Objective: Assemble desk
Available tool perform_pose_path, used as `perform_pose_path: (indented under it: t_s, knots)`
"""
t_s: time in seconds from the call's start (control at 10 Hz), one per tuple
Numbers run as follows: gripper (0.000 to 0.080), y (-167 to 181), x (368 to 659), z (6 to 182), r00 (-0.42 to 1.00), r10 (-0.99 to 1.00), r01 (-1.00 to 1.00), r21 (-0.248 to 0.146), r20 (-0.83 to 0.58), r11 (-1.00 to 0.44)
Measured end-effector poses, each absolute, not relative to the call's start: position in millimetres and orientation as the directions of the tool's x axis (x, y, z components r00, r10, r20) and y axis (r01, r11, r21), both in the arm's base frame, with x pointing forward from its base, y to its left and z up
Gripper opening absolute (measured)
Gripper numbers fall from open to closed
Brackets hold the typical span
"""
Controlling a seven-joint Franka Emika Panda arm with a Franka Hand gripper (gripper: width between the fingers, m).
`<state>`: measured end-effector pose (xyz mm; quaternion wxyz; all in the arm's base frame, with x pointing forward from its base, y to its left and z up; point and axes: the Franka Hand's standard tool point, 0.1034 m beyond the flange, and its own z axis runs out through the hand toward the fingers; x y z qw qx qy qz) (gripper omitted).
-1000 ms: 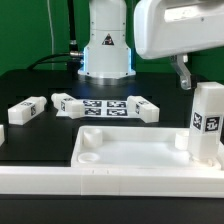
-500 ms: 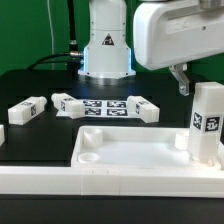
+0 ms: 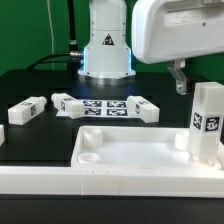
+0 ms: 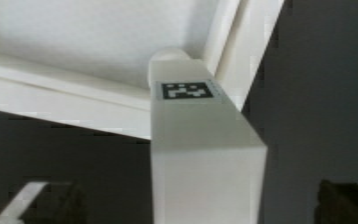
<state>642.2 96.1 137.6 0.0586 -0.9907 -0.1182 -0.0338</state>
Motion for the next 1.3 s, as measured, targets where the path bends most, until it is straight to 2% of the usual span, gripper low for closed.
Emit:
perform_pose_path:
  t_s: [0.5,0.8,1.0,1.3]
  knots:
    - [0.0649,89.3,644.6,122.9,0.964,0.245,0.255,-0.105,0.099,-0.961]
    - [0.0619,92.1,643.7,122.0,0.963,0.25,0.259,-0.105,0.097,-0.96]
    - [0.0286,91.7,643.9,122.1,0.964,0.249,0.259,-0.105,0.098,-0.96]
    - [0.0288,91.7,644.0,122.1,0.97,0.225,0.234,-0.108,0.095,-0.966]
